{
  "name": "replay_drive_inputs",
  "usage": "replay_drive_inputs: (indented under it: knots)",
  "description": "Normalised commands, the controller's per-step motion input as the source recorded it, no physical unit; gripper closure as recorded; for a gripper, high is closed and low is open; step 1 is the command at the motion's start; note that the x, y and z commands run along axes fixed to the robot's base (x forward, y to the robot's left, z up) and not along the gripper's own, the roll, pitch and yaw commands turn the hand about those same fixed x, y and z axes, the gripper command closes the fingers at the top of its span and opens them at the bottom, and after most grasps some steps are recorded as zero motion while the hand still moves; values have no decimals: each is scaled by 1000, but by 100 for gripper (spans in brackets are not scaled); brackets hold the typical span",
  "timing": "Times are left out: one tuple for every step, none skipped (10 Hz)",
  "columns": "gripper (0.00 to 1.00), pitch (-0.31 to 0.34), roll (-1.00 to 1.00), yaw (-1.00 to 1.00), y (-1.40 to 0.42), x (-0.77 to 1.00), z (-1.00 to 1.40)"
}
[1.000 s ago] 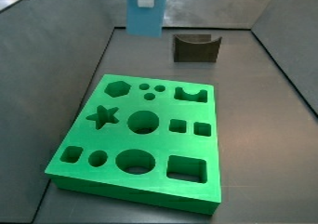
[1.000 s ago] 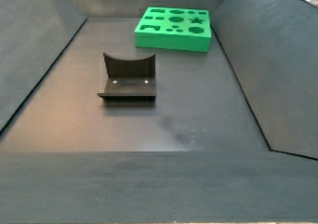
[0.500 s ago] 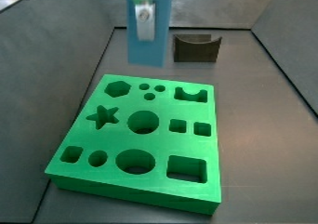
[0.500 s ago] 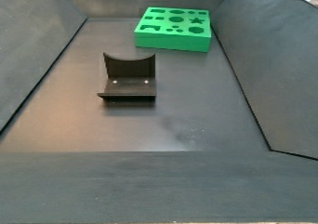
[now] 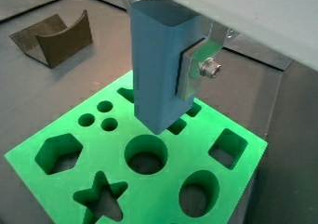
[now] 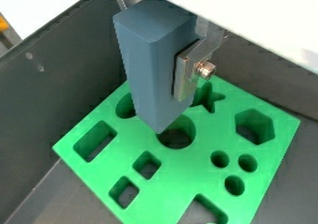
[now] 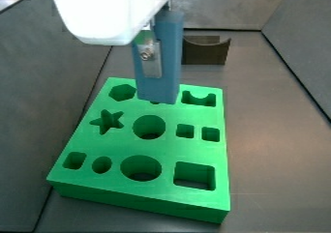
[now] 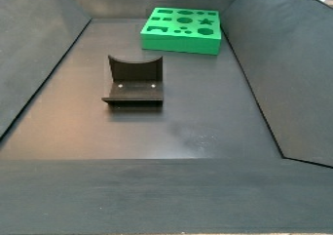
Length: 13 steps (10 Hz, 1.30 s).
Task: Pick up the rectangle object. Move up. Move to above the board. Insert the rectangle object.
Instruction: Insert the rectangle object.
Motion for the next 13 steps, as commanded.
replay_drive_inputs:
  knots:
    - [100, -44, 3, 49, -166, 66, -217]
    - [100, 0, 146, 209, -463, 383, -154]
    - [100, 0, 147, 303, -497, 383, -137]
    - [100, 0, 150, 363, -474, 414, -57]
    - [100, 0, 90, 426, -383, 440, 0]
    - [100, 0, 73, 454, -417, 469, 0]
    - [100, 0, 69, 409, -426, 426, -23]
    - [100, 0, 70, 349, -374, 314, -40]
    - [100, 0, 50, 277, -340, 260, -91]
    - [100, 0, 26, 163, -246, 129, -80]
    - [100, -19, 0, 0, -43, 0, -74]
    - [100, -163, 13, 29, -254, 29, -486]
    - [100, -177, 4, 23, -286, 17, -523]
